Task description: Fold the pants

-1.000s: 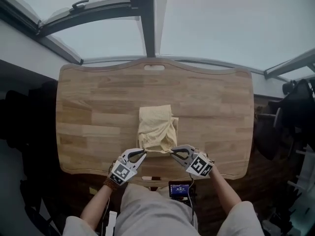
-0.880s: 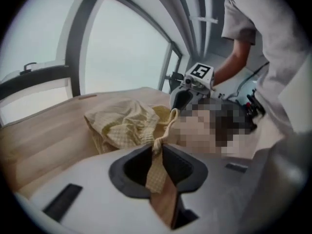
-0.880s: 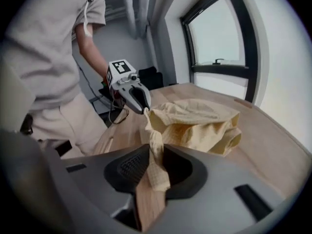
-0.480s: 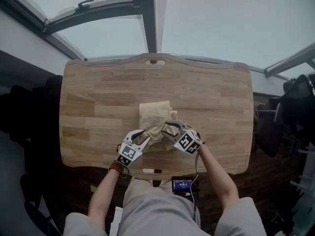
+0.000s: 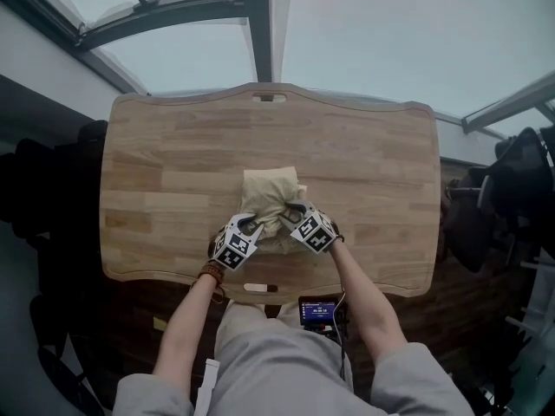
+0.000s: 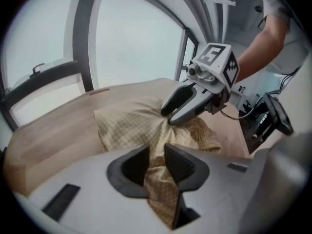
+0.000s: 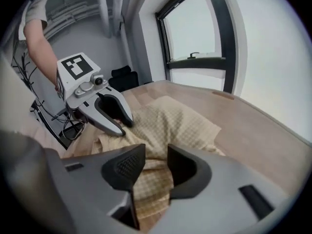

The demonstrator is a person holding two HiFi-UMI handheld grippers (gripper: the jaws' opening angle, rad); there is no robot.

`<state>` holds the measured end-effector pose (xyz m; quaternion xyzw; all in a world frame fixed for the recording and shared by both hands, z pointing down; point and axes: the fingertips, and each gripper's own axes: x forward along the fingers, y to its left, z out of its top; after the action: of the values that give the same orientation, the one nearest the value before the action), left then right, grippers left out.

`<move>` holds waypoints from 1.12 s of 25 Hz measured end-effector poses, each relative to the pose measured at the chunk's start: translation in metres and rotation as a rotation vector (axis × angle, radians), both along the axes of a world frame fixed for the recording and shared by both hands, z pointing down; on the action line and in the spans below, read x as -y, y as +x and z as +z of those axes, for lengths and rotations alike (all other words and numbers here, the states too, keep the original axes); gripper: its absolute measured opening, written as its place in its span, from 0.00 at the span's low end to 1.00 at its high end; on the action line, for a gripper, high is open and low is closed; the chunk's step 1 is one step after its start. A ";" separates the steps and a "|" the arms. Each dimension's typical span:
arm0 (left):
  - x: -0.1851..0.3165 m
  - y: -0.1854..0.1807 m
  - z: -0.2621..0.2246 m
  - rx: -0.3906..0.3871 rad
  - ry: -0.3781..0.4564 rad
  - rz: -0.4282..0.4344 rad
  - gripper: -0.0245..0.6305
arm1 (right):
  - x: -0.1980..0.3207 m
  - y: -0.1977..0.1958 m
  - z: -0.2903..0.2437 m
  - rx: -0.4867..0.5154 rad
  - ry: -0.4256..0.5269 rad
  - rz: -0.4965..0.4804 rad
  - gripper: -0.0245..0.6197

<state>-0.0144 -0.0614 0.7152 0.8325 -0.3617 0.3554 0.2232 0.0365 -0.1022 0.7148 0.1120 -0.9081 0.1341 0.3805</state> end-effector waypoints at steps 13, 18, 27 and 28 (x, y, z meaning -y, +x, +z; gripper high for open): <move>0.008 -0.037 -0.291 -0.286 0.697 -0.398 0.09 | -0.021 -0.017 -0.306 0.533 0.537 0.413 0.08; -0.021 -0.041 -0.331 -0.372 0.782 -0.361 0.07 | -0.059 -0.025 -0.338 0.504 0.607 0.521 0.07; -0.056 -0.025 -0.339 -0.299 0.840 -0.175 0.06 | -0.106 -0.015 -0.342 0.474 0.617 0.621 0.05; -0.057 -0.024 -0.336 -0.279 0.829 -0.173 0.06 | -0.108 -0.015 -0.339 0.469 0.612 0.609 0.05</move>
<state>-0.0388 -0.0043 0.3792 0.8583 -0.5084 0.0445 -0.0534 0.0217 0.0053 0.3757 0.4459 -0.8931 -0.0118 0.0589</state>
